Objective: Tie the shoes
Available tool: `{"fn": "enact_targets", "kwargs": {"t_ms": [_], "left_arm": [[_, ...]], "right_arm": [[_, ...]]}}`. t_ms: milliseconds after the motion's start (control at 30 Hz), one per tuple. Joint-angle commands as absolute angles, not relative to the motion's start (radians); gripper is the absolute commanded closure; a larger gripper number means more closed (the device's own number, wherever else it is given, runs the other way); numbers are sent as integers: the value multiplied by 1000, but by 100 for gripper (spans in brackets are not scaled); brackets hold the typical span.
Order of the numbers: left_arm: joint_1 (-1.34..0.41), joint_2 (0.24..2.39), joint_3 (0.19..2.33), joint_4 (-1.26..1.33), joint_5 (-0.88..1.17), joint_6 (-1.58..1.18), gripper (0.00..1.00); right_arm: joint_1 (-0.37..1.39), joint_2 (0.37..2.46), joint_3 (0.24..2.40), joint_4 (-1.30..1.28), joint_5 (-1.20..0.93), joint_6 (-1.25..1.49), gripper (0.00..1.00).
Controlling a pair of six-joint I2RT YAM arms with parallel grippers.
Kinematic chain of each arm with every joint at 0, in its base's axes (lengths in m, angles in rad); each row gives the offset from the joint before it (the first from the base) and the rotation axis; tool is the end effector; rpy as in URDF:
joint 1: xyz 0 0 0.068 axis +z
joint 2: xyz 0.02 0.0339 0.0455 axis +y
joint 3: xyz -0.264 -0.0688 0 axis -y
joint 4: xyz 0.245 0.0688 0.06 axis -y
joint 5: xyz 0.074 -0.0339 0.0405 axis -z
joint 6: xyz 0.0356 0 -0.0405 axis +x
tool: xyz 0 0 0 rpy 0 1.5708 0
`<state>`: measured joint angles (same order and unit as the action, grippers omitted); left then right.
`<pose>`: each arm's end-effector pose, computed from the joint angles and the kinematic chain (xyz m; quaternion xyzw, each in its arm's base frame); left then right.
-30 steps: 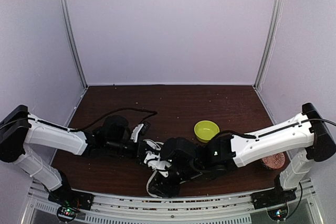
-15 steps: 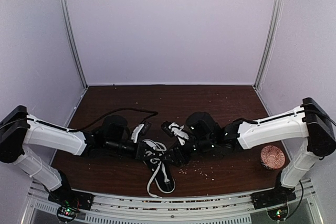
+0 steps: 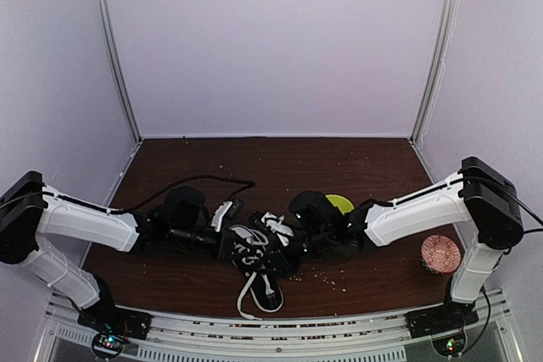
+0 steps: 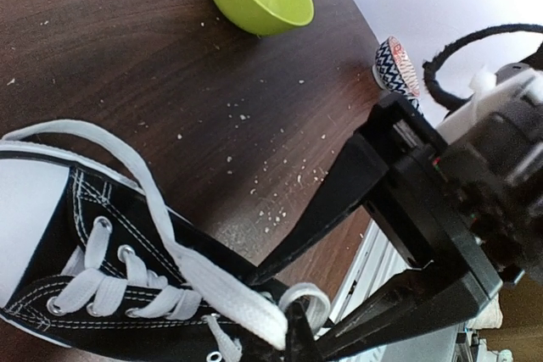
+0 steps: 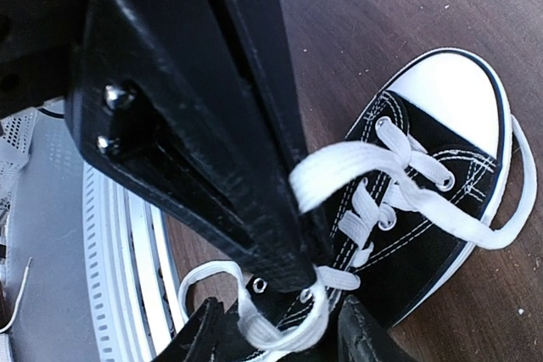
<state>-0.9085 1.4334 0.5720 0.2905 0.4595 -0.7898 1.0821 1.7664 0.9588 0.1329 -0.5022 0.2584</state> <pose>0.1585 -0.2290 0.1710 0.1597 0.8466 -0.4825 0.1583 0.1568 0.3314 0.1712 -0.4481 0.7569 0.4362 0.1897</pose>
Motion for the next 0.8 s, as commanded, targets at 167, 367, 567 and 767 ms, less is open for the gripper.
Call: {"fn": "enact_targets", "kwargs": {"t_ms": [167,367,567,767], "left_arm": [[-900,1417,586,318,491,-768,100],[-900,1423,589,322,503,-768,100],[-900,1435,594,325,508,-771,100],[-901,1454,601,340,510,-781,100]], "right_arm": [[1080,1809,997,180,-459,216,62],[1080,1825,1005,183,-419,206,71],[1079,1836,1018,190,-396,205,80],[1079,1839,1029,221,-394,219,84]]}}
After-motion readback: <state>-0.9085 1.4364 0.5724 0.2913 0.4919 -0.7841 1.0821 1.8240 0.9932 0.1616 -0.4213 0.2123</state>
